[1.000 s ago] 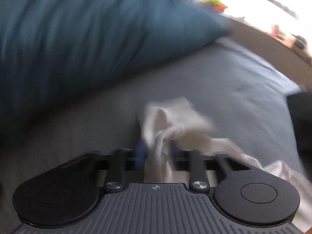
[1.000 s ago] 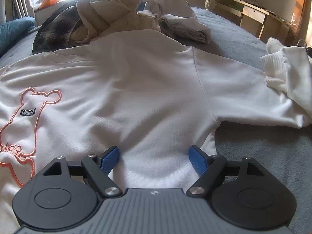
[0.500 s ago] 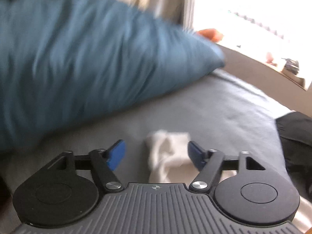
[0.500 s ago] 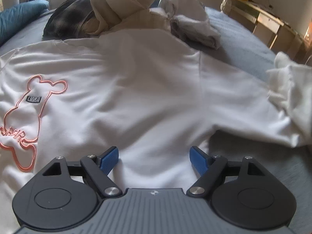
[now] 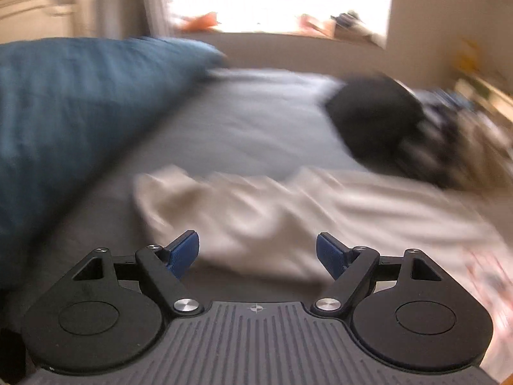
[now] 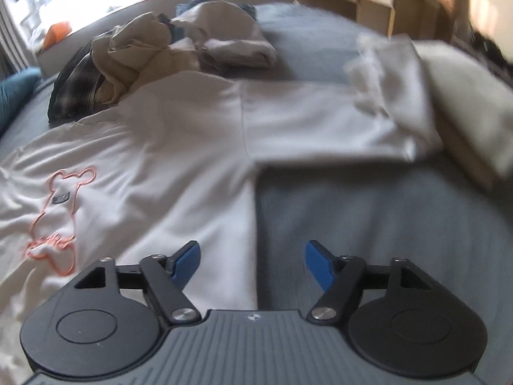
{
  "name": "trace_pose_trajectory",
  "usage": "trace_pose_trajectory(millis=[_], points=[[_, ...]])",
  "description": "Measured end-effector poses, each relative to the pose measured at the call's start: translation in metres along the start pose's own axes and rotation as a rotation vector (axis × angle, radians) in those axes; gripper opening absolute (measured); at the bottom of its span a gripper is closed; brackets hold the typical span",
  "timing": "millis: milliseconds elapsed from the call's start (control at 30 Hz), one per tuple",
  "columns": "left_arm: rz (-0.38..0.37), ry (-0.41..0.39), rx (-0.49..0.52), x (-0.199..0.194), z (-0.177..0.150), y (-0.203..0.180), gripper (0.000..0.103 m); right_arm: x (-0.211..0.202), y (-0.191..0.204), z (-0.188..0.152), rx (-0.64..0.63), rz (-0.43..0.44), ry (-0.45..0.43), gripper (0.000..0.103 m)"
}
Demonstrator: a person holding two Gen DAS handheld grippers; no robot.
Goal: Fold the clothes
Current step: 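Grasp the sweatshirt ribbed hem with both tools side by side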
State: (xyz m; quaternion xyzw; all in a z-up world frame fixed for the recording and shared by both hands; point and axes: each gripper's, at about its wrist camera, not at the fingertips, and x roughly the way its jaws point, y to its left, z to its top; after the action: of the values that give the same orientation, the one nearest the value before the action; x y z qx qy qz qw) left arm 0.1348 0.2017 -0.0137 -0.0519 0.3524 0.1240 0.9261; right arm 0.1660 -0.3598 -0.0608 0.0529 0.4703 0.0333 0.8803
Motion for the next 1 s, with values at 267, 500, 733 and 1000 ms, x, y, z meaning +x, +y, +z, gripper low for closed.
trace_pose_trajectory(millis=[267, 500, 733, 1000], points=[[-0.191, 0.182, 0.169, -0.01, -0.067, -0.064, 0.076, -0.017, -0.022, -0.051, 0.155, 0.124, 0.146, 0.053], [-0.316, 0.384, 0.166, -0.025, -0.103, -0.039, 0.075, -0.035, -0.042, -0.098, 0.276, 0.208, 0.228, 0.049], [-0.466, 0.615, 0.102, -0.034, -0.15, -0.008, 0.065, -0.039, -0.047, -0.142, 0.355, 0.321, 0.349, 0.047], [-0.588, 0.664, 0.015, -0.043, -0.177, 0.02, 0.059, -0.041, -0.045, -0.164, 0.397, 0.386, 0.398, 0.047]])
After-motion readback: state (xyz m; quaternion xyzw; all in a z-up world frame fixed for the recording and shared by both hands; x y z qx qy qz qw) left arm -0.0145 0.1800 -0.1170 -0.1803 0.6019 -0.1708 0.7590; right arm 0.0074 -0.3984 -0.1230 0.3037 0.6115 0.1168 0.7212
